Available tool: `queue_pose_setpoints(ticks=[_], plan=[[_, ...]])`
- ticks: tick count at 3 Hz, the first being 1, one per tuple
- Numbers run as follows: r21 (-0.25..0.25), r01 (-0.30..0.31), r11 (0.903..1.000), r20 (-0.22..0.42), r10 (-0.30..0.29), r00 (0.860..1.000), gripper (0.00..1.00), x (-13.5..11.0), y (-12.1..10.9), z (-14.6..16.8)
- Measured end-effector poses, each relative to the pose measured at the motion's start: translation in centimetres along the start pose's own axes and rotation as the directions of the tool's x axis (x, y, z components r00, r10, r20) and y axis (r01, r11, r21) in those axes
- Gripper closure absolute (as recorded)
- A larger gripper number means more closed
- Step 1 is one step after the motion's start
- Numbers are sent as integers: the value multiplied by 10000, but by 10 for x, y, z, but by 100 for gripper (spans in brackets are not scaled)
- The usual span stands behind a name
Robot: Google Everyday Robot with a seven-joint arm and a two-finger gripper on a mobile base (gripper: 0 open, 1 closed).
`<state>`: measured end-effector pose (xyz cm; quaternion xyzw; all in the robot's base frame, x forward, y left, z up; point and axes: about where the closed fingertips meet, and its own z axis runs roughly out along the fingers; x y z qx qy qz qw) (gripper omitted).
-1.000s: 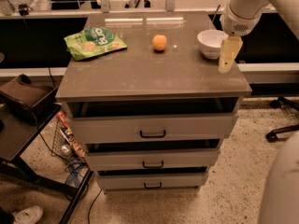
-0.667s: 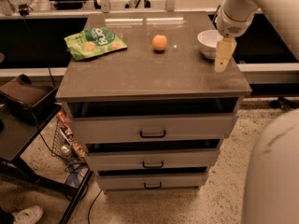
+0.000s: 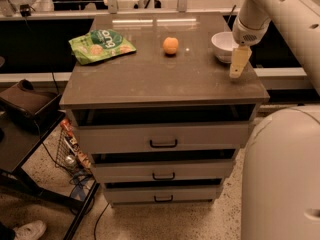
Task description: Move white bowl near green rice chip bag
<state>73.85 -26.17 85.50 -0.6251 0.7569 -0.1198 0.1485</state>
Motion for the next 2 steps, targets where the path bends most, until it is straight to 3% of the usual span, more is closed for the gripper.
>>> queue_pose_setpoints(ticks=[2], plan=[[-285,-242,9993,7,242,9997,65,7,1,16]])
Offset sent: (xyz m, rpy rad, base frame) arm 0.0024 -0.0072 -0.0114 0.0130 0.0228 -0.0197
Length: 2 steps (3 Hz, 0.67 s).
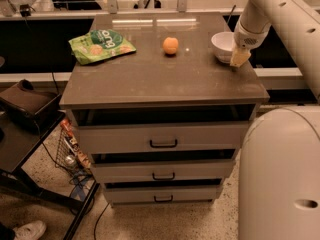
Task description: Move white bowl near green rice chip bag
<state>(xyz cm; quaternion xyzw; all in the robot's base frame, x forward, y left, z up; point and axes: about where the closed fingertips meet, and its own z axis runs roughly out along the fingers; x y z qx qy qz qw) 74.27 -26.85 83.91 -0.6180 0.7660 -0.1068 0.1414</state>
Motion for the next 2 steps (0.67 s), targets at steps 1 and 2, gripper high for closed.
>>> queue_pose_setpoints(ticks=[1,2], plan=[[-34,11,10000,0,-11,10000,88,-1,0,4],[-67,22,10000,-1,-22,10000,100,-1,1,7]])
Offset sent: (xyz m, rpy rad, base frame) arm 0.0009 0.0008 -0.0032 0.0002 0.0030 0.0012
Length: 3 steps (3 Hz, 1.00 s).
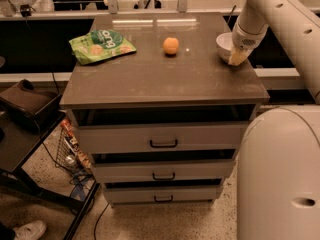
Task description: Move white bowl near green rice chip bag
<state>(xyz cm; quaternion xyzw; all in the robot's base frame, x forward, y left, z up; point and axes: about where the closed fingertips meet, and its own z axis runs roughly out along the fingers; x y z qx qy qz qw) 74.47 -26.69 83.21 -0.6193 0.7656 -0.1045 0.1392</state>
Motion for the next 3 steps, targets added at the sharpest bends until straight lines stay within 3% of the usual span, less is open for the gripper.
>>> queue_pose_setpoints(ticks=[1,2,3], plan=[[2,1,10000,-1,-1,10000,100,0,0,0],[807,355,9961,-373,-326,9988,100,-11,-16,-24],[1946,1144,9742,-671,-1032,9924,100,-30,-26,-65]])
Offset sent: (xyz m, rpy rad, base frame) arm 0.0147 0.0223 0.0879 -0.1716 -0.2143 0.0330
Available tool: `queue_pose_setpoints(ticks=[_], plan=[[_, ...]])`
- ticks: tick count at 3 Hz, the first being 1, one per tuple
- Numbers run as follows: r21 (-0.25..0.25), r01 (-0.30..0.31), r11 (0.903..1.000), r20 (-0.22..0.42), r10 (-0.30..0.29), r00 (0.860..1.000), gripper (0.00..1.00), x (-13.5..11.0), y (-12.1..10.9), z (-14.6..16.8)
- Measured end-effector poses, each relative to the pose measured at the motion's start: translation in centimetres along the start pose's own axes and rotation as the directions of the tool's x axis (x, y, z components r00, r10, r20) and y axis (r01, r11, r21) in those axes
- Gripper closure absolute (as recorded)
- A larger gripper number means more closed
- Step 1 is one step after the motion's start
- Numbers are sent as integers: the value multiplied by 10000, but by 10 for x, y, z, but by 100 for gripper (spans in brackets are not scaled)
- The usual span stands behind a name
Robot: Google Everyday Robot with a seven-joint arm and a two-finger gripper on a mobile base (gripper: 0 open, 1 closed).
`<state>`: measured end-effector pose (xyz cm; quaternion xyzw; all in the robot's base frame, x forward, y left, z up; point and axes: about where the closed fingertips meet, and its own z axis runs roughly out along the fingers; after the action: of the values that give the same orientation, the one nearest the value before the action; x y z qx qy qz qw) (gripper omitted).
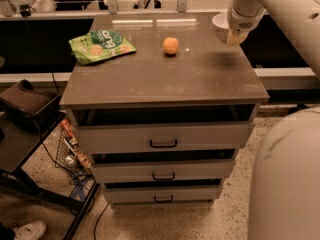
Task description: Move white bowl near green rice chip bag
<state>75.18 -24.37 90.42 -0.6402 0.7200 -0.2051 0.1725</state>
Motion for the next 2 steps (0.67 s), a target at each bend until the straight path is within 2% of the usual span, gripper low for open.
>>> queue_pose_setpoints(ticks=[1,2], plan=[[1329,1140,9846,480,-1212,9915,100,-31,6,-60],[1924,2163,9572,1315,-2436,9609,100,-64,25,-96]])
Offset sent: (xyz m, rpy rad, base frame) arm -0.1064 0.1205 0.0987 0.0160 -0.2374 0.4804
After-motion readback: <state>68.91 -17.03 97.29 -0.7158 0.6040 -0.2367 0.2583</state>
